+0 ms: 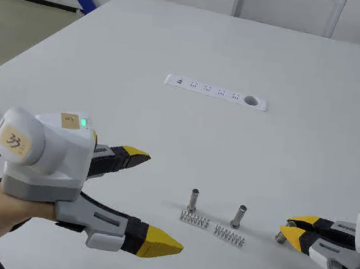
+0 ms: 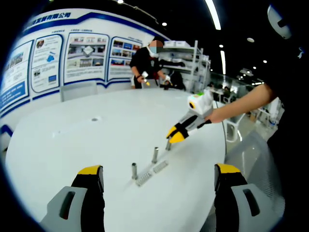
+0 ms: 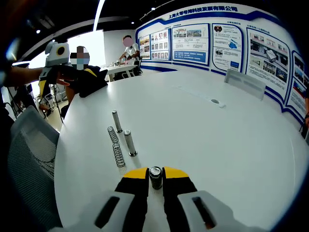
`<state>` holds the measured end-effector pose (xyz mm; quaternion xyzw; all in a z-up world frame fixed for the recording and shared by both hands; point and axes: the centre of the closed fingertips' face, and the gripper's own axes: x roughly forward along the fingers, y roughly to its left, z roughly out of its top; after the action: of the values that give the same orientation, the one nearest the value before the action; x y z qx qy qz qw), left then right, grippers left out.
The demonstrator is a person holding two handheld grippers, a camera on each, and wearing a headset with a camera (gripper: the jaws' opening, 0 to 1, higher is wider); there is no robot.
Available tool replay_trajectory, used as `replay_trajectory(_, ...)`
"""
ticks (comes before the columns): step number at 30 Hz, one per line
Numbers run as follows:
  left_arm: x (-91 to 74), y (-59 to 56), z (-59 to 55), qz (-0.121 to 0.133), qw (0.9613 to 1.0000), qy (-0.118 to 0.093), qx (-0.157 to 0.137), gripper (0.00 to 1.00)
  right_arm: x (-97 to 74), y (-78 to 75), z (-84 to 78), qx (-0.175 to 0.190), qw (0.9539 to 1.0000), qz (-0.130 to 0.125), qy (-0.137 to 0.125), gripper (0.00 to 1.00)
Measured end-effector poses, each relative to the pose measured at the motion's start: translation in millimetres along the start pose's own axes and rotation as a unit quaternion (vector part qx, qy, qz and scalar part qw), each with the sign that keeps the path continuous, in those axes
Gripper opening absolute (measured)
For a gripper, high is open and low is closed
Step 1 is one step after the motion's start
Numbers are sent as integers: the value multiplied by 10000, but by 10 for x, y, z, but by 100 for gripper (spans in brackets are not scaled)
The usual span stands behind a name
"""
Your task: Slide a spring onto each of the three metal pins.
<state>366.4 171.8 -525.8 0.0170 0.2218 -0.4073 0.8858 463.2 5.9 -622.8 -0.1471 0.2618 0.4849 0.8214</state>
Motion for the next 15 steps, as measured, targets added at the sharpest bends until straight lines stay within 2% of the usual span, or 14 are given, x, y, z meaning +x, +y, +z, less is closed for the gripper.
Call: replay_trajectory(15,0,-30,-3,-44,10000,14,-5,97,-28,28,12,-14,10000,19,64,15)
